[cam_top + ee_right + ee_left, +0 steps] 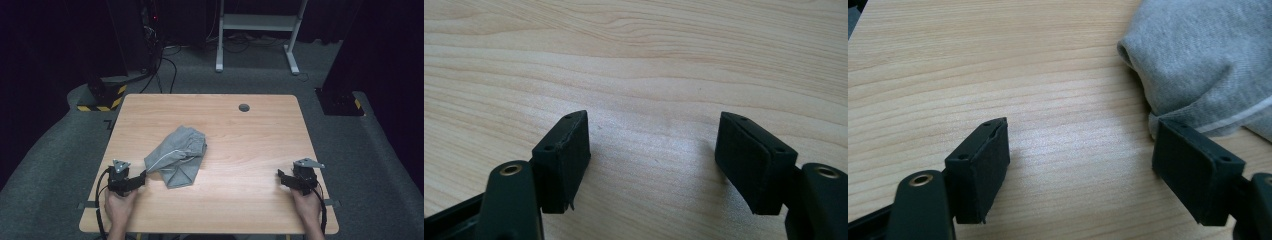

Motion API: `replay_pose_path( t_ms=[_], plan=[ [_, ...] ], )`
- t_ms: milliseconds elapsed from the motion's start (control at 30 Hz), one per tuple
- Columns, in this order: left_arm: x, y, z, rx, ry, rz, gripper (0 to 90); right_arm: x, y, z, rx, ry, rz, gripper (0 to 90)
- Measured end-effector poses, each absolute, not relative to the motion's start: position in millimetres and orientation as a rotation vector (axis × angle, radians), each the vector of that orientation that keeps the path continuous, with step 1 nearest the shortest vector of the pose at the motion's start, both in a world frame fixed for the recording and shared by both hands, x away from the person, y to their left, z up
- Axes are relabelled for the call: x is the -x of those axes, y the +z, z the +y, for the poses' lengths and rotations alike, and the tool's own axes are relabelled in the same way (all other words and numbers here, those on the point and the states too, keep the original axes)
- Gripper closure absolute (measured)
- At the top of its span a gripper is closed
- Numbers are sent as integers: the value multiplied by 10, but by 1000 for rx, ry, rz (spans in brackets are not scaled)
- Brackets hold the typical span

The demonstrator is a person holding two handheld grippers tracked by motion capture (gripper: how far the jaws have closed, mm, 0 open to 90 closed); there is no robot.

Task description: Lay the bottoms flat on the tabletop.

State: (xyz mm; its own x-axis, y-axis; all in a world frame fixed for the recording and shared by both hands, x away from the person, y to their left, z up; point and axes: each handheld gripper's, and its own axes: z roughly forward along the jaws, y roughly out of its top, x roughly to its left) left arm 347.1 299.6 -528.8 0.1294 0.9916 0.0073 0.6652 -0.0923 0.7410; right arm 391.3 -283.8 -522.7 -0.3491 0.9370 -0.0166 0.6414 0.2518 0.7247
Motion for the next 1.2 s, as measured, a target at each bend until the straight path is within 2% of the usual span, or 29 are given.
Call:
replay_pose_path(
  t_ms=[1200],
  plan=[
    [-3482, -5287, 3012, -1818, 687, 1592, 189, -3917, -5227, -2841, -1438, 877, 2078, 296]
  ],
)
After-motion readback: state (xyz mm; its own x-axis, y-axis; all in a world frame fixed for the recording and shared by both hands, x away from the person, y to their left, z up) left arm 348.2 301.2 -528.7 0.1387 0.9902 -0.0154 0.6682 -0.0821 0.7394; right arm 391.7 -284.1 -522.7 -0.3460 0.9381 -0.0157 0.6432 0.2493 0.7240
